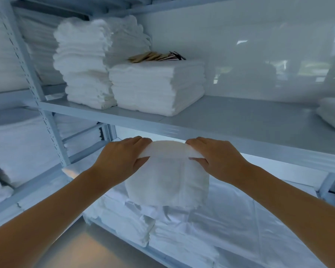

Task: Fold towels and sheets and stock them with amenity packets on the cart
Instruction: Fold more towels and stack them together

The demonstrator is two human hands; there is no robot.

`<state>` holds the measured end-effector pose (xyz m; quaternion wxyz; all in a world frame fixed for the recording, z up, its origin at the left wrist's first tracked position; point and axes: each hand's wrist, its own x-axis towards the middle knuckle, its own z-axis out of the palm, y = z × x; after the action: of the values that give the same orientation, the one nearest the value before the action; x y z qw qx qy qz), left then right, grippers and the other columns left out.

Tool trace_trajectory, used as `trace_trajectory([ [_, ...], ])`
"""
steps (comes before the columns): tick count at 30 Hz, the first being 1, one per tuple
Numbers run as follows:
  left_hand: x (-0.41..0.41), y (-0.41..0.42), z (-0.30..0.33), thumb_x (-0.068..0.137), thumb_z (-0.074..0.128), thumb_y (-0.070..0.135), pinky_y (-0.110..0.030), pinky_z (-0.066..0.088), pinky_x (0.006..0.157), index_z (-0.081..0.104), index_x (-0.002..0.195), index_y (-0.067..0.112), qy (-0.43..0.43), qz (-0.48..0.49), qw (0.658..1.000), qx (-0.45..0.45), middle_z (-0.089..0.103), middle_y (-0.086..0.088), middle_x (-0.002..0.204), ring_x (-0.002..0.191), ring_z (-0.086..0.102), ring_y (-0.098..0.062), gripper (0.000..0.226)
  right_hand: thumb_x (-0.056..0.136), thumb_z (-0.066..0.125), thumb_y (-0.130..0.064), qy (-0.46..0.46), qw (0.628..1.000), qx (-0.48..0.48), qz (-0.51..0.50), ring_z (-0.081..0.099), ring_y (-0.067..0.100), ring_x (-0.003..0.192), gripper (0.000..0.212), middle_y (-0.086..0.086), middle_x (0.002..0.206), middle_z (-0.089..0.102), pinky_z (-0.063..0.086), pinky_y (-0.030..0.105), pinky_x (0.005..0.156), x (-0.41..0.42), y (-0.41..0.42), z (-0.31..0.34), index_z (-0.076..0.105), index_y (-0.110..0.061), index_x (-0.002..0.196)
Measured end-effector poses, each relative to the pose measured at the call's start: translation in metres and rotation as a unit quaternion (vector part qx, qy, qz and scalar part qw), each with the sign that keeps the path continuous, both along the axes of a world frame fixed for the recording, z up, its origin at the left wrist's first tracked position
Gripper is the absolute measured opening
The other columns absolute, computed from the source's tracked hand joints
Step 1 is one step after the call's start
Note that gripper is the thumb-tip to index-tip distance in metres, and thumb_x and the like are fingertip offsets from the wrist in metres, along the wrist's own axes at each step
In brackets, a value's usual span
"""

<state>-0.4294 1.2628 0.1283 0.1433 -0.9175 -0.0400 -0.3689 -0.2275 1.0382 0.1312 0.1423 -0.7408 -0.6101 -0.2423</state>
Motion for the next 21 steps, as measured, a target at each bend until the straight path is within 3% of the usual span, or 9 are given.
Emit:
trace_trajectory([
  [4,-0.012,0.013,-0.003,0.097,0.052,0.041,-0.025,0.042,0.046,0.064,0.117,0.022,-0.002,-0.021,1.0,-0.008,0.067,0.009,0.09,0.07,0.066,-0.017,0.03,0.101,0.057,-0.041,0.005,1.0,-0.024,-0.02,0.067,0.023,0.096,0.039,-0.008,0.117,0.067,0.055,0.041,0.074,-0.015,0.006,-0.003,0.053,-0.025,0.137],
  [10,0.019,0.005,-0.006,0.095,0.064,0.041,-0.027,0.044,0.051,0.063,0.122,0.022,-0.006,-0.068,0.996,-0.055,0.068,0.009,0.098,0.078,0.067,-0.019,0.033,0.101,0.056,-0.042,0.012,0.996,-0.032,-0.085,0.068,0.024,0.097,0.038,-0.009,0.121,0.067,0.054,0.039,0.078,-0.003,-0.018,0.009,0.052,-0.027,0.136],
  [15,0.074,-0.003,0.001,0.099,0.062,0.034,-0.038,0.056,0.068,0.056,0.135,0.022,0.022,-0.133,0.986,-0.094,0.064,0.006,0.119,0.095,0.066,-0.022,0.038,0.1,0.057,-0.041,0.017,0.99,-0.032,-0.138,0.067,0.023,0.088,0.034,-0.01,0.112,0.069,0.052,0.037,0.075,0.036,-0.045,0.022,0.053,-0.03,0.131],
  [21,0.168,-0.016,0.009,0.099,0.058,0.027,-0.036,0.054,0.069,0.051,0.137,0.028,0.016,-0.18,0.977,-0.112,0.054,0.01,0.123,0.089,0.061,-0.018,0.039,0.1,0.056,-0.041,0.042,0.978,-0.03,-0.201,0.065,0.024,0.096,0.034,-0.01,0.118,0.067,0.049,0.038,0.081,0.112,-0.073,0.032,0.052,-0.032,0.133],
])
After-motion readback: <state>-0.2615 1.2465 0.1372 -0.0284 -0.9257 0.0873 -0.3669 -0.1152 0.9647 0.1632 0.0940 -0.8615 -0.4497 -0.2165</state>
